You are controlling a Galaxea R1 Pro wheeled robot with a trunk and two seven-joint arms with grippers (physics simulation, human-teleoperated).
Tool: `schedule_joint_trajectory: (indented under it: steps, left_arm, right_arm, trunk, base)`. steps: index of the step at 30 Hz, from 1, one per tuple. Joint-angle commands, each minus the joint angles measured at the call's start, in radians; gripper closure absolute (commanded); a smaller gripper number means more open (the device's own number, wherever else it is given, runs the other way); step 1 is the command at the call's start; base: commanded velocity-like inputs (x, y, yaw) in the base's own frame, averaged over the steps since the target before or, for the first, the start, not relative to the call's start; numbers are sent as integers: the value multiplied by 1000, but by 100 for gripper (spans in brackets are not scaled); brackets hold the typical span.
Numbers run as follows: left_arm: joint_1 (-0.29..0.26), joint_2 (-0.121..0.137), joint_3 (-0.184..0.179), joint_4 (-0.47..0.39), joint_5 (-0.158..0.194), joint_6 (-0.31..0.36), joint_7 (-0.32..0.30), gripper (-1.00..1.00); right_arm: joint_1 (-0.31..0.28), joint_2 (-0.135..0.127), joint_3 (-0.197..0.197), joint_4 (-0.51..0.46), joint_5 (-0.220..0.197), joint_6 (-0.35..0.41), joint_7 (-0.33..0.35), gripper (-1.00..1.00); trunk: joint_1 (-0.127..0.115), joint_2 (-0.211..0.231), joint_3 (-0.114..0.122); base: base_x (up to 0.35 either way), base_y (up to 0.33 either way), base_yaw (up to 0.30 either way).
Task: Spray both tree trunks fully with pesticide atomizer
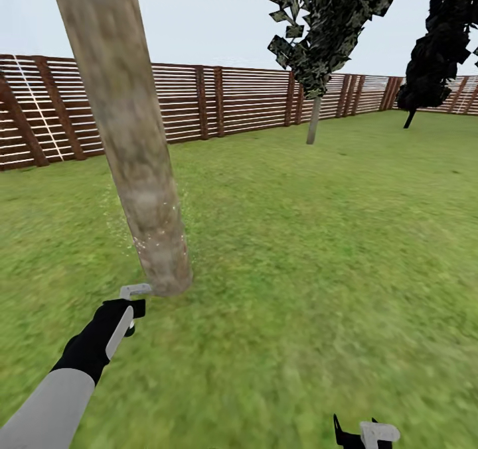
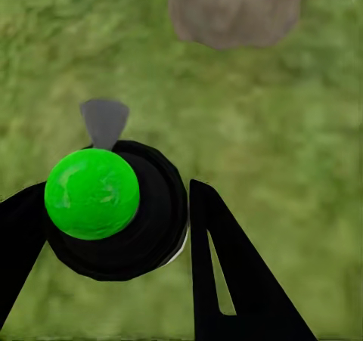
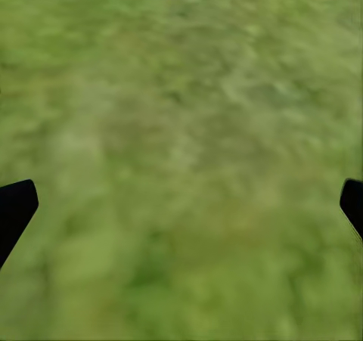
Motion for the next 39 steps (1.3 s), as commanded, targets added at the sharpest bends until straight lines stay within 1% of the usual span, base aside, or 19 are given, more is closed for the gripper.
schedule_joint_trajectory:
  steps: [1, 7, 8, 10, 12, 14, 16, 18, 20, 22, 23, 24, 25, 26, 28, 30, 35, 38, 39]
  left_arm:
    - [0, 0, 0, 0, 0, 0, 0, 100]
    - [0, -1, 1, 3, 11, -3, 1, 100]
    - [0, -8, 1, 3, 12, -4, 2, 100]
    - [0, -26, 1, -5, 2, -4, 3, 100]
    - [-1, -31, 2, -17, 0, -6, 3, 100]
    - [-1, -26, 4, -21, -1, -6, 5, 100]
    - [-9, -27, 4, -22, -2, -6, 28, 100]
    - [-16, -35, -2, -24, -1, -5, 87, 100]
    - [-18, -44, -5, -50, 0, -5, 112, 100]
    - [-28, -44, -6, -56, 1, 1, 107, 100]
    - [-59, -45, -5, -48, 2, 9, 103, 100]
    - [-105, -46, -5, -29, 3, 16, 89, 100]
    - [-151, -46, -5, -12, 3, 23, 66, 100]
    - [-178, -45, -5, -3, 2, 32, 40, 100]
    - [-187, -43, -9, -6, -2, 39, 22, 100]
    - [-186, -32, -9, -9, -3, 42, 15, 100]
    - [-190, -34, -9, -9, -4, 43, 14, 100]
    - [-197, -31, -8, -12, -3, 81, 13, 100]
    - [-199, -19, -7, -11, -4, 94, 13, 100]
  right_arm:
    - [0, 0, 0, 0, 0, 0, 0, -100]
    - [0, 0, 0, -1, -1, 0, 0, -100]
    - [0, 0, 0, -1, -1, -1, 0, -100]
    - [0, 0, 0, -2, -1, -1, -1, -100]
    - [0, 0, 0, -2, -1, -1, -1, -100]
    - [0, 0, 0, -2, -1, -2, -1, -100]
    - [0, 0, 0, -2, -1, -2, -1, -100]
    - [0, 0, 0, -2, -1, -2, -1, -100]
    - [0, 0, 0, -2, -1, -2, -1, -100]
    - [0, 0, 0, -2, -1, -2, -1, -100]
    - [0, 0, 0, -2, -1, -2, -1, -100]
    - [0, 0, 0, -2, -1, -2, -1, -100]
    - [0, 0, 0, -2, -1, -2, -1, -100]
    - [0, 0, 0, -2, -1, -2, -1, -100]
    - [0, 0, 0, -2, -1, -2, -1, -100]
    - [0, 0, 0, -2, -1, -2, -1, -100]
    - [0, 0, 0, -2, -1, -2, -1, -100]
    - [0, 0, 0, -2, -1, -2, -1, -100]
    - [0, 0, 0, -2, -1, -2, -1, -100]
  trunk:
    - [0, 0, 0]
    - [0, 0, 0]
    - [0, 0, 0]
    - [0, 0, 0]
    - [0, 0, 0]
    - [0, 0, 0]
    - [0, 0, 0]
    - [0, 0, 0]
    - [0, 0, 0]
    - [0, 0, 0]
    - [0, 0, 0]
    - [0, 0, 0]
    - [0, 0, 0]
    - [0, 0, 0]
    - [0, 0, 0]
    - [0, 0, 0]
    - [0, 0, 0]
    - [0, 0, 0]
    - [0, 0, 0]
  base:
    - [0, -276, 278]
    - [61, -276, 228]
    - [47, -276, 59]
    - [26, -276, 23]
    - [57, -276, 6]
    - [-12, -276, 1]
    - [-163, -243, 0]
    - [-188, -163, 0]
    - [-39, -32, 0]
    - [-7, -6, 0]
    - [-3, -2, 0]
    - [-1, -1, 0]
    - [0, 0, 0]
    - [0, 0, 0]
    - [0, 0, 0]
    - [98, 0, 0]
    - [306, 0, 0]
    - [85, 0, 0]
    - [13, 0, 0]
